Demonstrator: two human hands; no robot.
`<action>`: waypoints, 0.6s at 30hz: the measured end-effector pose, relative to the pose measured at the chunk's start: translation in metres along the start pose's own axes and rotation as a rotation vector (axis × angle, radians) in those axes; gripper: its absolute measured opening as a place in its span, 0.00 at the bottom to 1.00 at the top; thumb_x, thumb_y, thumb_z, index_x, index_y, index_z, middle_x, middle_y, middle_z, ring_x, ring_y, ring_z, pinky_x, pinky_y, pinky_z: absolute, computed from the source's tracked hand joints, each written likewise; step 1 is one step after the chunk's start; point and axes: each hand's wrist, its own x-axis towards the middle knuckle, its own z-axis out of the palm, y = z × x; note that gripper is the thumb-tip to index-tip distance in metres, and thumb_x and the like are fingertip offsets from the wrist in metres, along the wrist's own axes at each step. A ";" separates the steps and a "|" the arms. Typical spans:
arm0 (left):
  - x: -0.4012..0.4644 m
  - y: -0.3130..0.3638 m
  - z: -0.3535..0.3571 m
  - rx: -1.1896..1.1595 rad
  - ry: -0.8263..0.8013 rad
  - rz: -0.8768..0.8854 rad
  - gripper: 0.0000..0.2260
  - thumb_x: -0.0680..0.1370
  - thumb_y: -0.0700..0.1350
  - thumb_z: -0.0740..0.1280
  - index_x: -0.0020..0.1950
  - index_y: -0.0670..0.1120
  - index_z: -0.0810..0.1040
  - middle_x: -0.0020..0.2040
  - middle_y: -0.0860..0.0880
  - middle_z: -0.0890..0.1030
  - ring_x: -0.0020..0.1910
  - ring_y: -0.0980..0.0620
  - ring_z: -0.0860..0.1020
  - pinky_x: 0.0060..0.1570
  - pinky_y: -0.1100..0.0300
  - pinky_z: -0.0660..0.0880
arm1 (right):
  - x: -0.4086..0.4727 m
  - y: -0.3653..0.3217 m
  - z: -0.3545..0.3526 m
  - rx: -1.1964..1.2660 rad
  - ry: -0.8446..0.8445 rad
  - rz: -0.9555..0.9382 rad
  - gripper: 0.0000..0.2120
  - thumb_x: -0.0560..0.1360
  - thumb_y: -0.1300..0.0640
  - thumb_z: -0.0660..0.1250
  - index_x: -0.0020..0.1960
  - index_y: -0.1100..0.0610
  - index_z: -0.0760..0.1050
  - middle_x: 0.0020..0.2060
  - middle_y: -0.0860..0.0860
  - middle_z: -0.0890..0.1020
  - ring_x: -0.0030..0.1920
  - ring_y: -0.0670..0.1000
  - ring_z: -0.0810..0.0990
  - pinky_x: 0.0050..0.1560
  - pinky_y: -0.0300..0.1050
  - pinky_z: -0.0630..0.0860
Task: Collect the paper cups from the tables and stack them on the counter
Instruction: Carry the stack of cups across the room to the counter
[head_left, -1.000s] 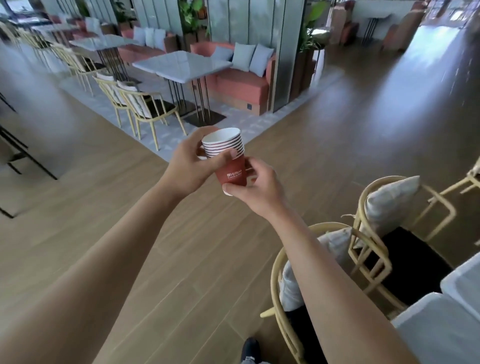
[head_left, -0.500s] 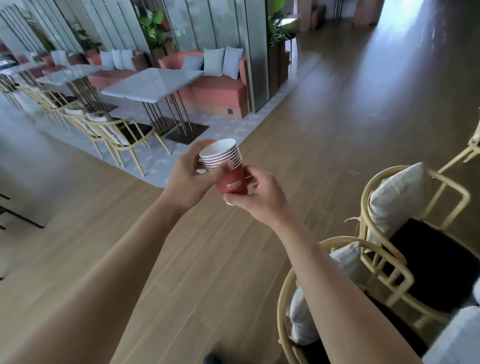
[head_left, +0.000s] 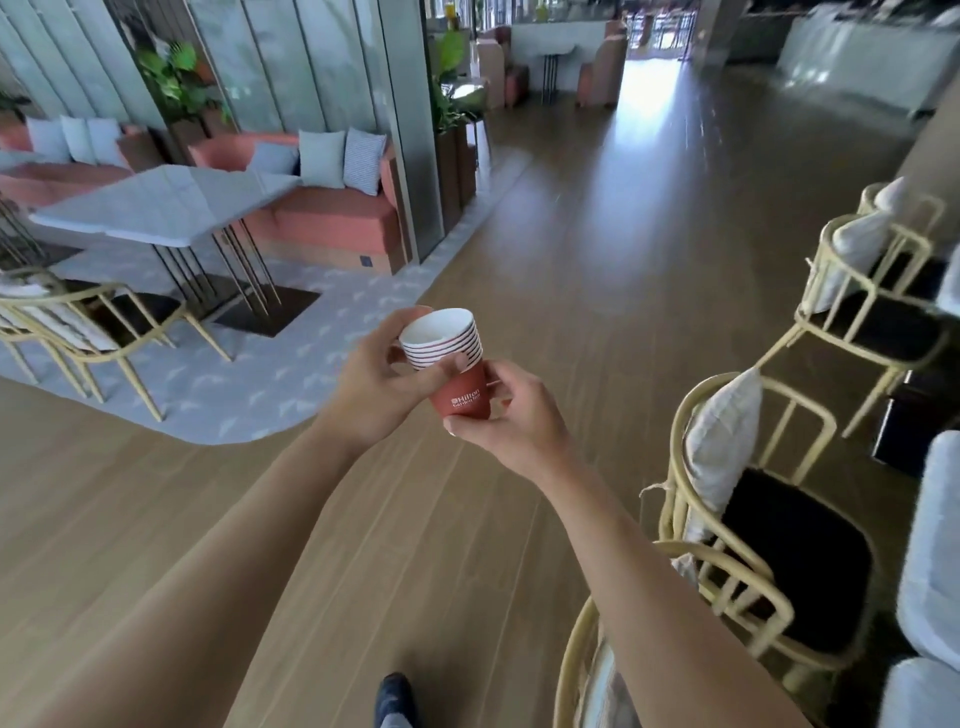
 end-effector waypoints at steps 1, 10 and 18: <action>0.014 -0.007 -0.004 -0.006 -0.009 0.007 0.33 0.68 0.64 0.79 0.69 0.51 0.79 0.57 0.54 0.86 0.57 0.53 0.83 0.55 0.64 0.78 | 0.013 0.002 0.004 -0.016 0.011 -0.001 0.24 0.63 0.47 0.82 0.57 0.44 0.81 0.47 0.38 0.86 0.49 0.38 0.83 0.46 0.25 0.72; 0.135 -0.074 -0.076 -0.070 -0.127 0.042 0.25 0.73 0.53 0.81 0.67 0.49 0.80 0.59 0.52 0.86 0.59 0.50 0.83 0.62 0.52 0.80 | 0.129 0.003 0.075 -0.142 0.158 0.021 0.24 0.63 0.49 0.83 0.56 0.44 0.80 0.49 0.37 0.84 0.50 0.37 0.82 0.48 0.26 0.71; 0.206 -0.104 -0.142 -0.134 -0.089 0.064 0.33 0.67 0.62 0.80 0.68 0.51 0.80 0.59 0.53 0.85 0.58 0.51 0.83 0.64 0.48 0.80 | 0.206 -0.026 0.126 -0.205 0.244 -0.004 0.25 0.63 0.51 0.84 0.57 0.45 0.78 0.50 0.38 0.84 0.51 0.39 0.81 0.49 0.25 0.69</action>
